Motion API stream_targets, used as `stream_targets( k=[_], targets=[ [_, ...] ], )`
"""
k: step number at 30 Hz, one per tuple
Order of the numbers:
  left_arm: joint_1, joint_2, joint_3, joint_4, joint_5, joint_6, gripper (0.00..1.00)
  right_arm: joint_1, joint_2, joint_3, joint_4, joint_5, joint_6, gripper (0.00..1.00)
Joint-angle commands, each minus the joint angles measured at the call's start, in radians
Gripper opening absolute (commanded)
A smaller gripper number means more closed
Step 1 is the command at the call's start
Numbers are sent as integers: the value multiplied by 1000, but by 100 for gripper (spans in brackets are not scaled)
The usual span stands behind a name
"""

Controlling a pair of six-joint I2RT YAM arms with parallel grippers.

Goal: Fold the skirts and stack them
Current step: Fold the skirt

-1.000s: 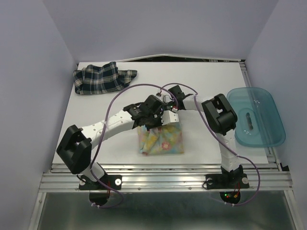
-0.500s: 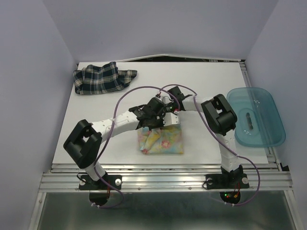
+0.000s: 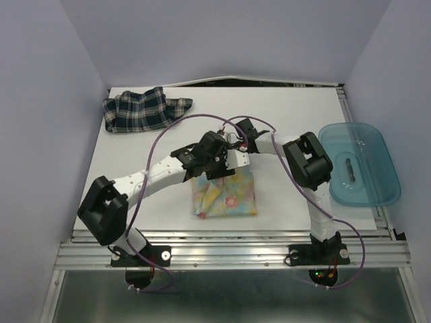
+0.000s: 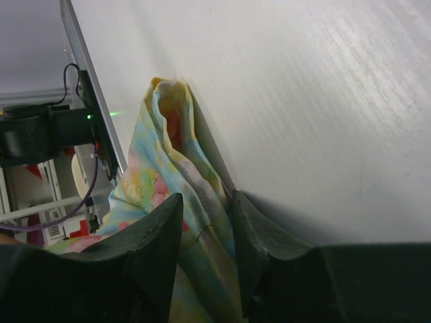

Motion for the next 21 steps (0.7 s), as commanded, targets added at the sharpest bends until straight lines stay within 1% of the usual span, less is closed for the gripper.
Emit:
stream_targets(
  k=[1, 3, 6, 9, 13, 15, 18, 19, 21],
  targets=[
    [6, -149, 104, -18, -35, -36, 70, -18, -32, 81, -24, 122, -10, 47],
    [9, -180, 118, -47, -39, -62, 75, -58, -41, 110, -33, 138, 3, 52],
    [9, -224, 115, -88, -45, -97, 77, -109, -64, 167, -38, 145, 16, 57],
    [15, -253, 89, -113, -53, -166, 77, -178, -93, 224, -78, 157, 4, 62],
    [20, -277, 77, -146, -4, -229, 77, -210, -163, 245, -122, 189, -39, 61],
    [20, -290, 62, -160, 68, -289, 77, -210, -206, 212, -165, 200, -73, 61],
    [19, -301, 23, -150, 160, -337, 76, -210, -306, 132, -185, 179, -78, 58],
    [16, -301, -10, -140, 171, -343, 74, -210, -329, 69, -187, 169, -73, 57],
    [3, -284, -32, -130, 211, -355, 68, -210, -387, 14, -181, 134, -60, 52]
  ],
)
